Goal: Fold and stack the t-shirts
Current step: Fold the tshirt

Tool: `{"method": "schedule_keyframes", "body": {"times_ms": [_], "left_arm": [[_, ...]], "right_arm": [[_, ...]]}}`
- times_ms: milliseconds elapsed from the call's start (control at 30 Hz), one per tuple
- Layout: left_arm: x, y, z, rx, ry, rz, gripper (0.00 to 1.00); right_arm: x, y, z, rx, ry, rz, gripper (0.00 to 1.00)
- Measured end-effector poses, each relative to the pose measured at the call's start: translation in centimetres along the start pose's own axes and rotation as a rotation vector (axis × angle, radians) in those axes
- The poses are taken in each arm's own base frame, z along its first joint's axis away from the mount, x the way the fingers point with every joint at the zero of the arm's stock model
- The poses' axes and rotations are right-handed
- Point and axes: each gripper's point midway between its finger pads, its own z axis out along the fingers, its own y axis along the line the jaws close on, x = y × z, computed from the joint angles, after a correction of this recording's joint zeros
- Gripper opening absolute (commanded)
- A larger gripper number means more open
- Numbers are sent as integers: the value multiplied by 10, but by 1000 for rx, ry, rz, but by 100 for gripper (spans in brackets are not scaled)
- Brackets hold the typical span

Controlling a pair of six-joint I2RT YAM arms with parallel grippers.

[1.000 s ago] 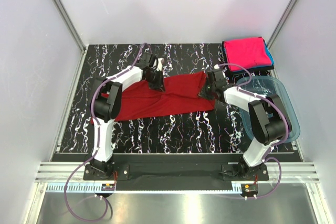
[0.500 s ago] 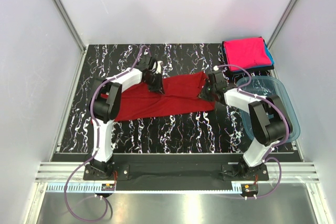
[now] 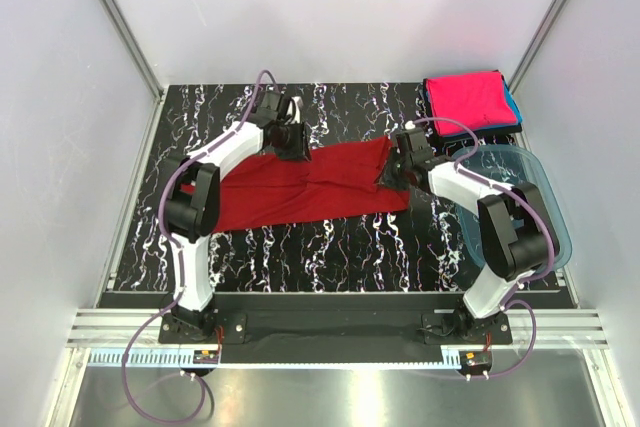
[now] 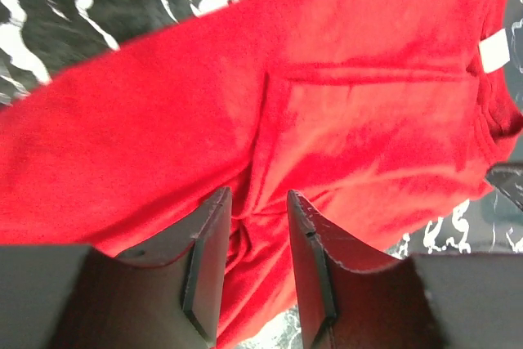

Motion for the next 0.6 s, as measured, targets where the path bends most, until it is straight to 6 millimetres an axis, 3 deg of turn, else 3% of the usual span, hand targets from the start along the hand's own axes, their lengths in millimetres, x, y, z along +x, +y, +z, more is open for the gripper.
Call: {"method": "schedule_keyframes", "body": {"times_ms": [100,267,400,600], "left_arm": [[-7,9,-1,-32,-20,-16,38],[-6,41,-2,-117,-14,-86,39],[-6,57,-8,-155,-17,-117,41],[-2,47,-37,-133,-32,-90,43]], "right_arm": [[0,-1,-1,13,2,22,17],[6,-17,2,80,-2,43,16],[16,-38,18,162,26,37,16],[-8,-34,40,156,13,30,15]]}}
